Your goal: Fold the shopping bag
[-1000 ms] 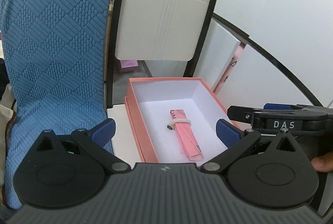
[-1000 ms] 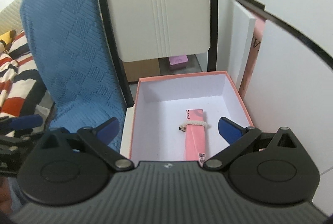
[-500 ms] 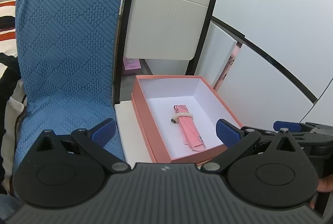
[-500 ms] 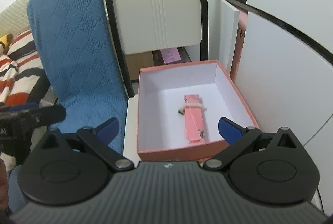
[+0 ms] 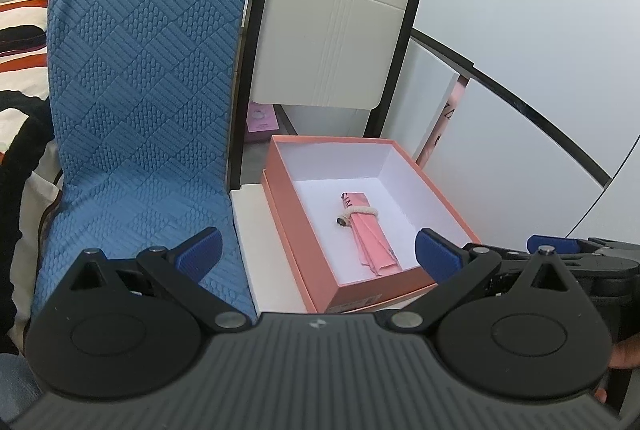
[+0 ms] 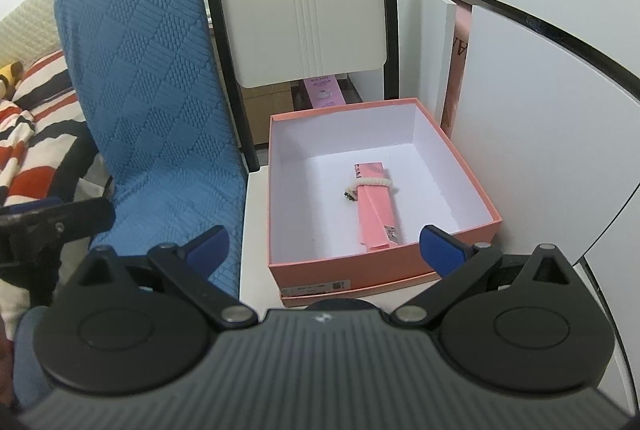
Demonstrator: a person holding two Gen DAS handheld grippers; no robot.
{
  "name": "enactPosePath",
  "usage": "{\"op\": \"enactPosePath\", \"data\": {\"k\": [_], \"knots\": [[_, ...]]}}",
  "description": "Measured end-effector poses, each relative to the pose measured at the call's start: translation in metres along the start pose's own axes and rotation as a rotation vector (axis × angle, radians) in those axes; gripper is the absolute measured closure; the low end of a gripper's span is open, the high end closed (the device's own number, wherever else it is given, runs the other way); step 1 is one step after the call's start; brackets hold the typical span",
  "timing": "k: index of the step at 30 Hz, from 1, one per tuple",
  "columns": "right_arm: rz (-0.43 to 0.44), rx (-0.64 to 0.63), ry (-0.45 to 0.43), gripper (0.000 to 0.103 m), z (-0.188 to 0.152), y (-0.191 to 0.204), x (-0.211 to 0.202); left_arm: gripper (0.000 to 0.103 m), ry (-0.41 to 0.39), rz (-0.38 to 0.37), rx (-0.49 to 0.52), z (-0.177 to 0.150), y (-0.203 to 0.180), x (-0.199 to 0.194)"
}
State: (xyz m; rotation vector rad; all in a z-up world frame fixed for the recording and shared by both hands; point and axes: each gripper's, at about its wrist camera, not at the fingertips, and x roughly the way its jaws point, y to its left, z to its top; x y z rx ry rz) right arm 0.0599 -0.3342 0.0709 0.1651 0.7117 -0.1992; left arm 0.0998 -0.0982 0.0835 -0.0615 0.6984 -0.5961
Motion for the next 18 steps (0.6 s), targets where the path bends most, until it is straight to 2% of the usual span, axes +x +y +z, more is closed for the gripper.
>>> {"op": "enactPosePath", "data": {"k": [8,18], "knots": [[-0.034,-0.030,-0.020,0.000,0.0008,0.0012,-0.0034,0.000,0.000,0.005,0.011,-0.0024,0.0017,-0.0049],[-0.033,-0.061,-0.015,0.000,0.0016,0.0050,-0.0042,0.000,0.001,0.008,0.003,-0.0051,0.0050,-0.0064]]}}
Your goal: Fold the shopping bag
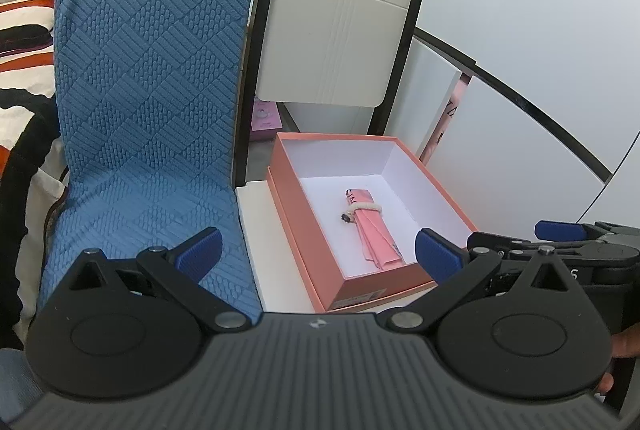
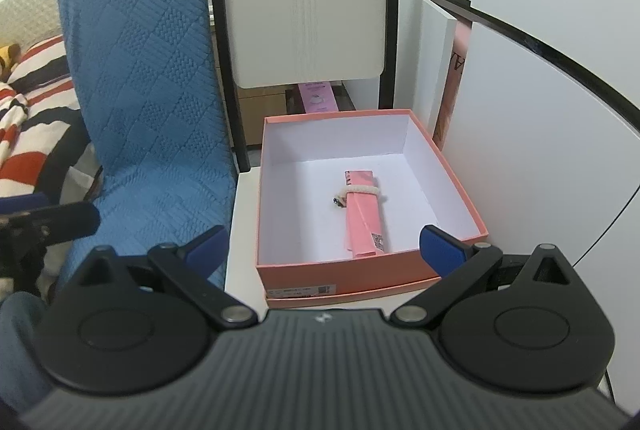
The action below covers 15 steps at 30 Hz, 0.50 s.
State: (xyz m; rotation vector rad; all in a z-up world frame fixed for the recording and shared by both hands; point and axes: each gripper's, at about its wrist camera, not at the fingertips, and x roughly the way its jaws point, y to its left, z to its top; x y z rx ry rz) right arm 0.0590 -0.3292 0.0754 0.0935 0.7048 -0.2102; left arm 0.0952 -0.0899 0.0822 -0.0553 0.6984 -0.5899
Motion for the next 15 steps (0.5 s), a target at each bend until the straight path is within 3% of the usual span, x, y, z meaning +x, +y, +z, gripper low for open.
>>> {"op": "enactPosePath", "data": {"k": [15], "knots": [[0.011,-0.015,0.020,0.000,-0.0010,0.0045,0.0051,0.000,-0.004,0.015,0.001,-0.0002,0.0018,-0.0014]]}}
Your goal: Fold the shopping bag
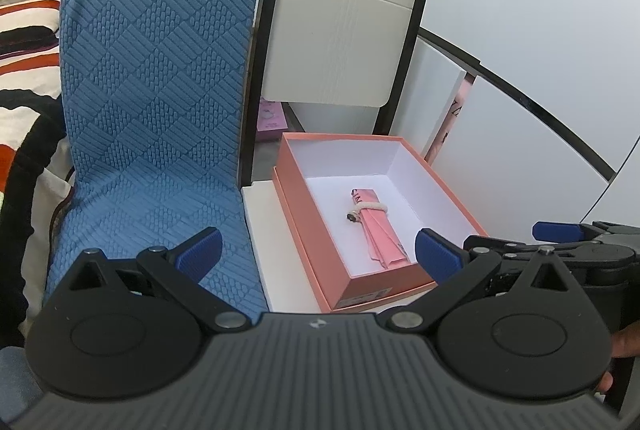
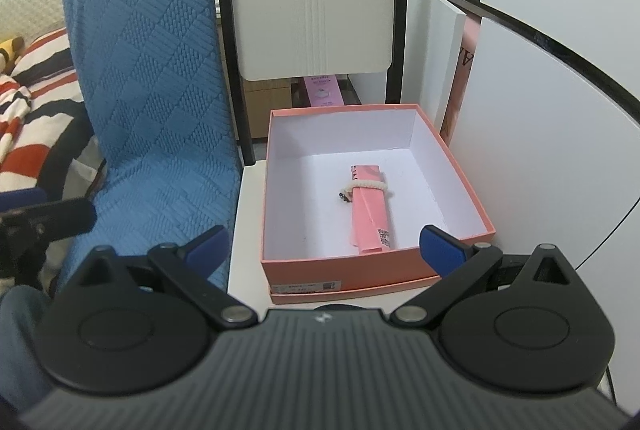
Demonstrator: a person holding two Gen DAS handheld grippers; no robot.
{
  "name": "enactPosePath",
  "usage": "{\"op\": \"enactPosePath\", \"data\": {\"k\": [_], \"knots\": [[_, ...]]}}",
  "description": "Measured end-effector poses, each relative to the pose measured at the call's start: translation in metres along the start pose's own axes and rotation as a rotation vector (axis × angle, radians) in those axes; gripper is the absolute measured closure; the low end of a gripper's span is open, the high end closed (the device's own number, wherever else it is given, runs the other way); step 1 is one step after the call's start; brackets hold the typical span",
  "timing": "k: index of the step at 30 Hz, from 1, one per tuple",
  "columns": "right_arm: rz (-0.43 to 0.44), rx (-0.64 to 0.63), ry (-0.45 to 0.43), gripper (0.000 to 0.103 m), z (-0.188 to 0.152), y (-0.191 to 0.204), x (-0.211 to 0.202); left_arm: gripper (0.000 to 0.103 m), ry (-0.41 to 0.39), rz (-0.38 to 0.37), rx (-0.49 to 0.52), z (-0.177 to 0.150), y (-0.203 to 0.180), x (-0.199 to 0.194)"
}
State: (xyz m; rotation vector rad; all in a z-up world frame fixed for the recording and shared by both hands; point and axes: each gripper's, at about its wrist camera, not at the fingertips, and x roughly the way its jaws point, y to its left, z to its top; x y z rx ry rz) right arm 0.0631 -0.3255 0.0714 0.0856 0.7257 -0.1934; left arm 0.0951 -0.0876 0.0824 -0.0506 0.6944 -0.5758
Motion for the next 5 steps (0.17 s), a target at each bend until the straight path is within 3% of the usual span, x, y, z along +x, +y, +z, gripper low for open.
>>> {"op": "enactPosePath", "data": {"k": [5], "knots": [[0.000,-0.002,-0.001,0.000,-0.0010,0.0017,-0.0018,0.000,-0.002,-0.002,-0.005,-0.0013,0.0016,-0.0002]]}}
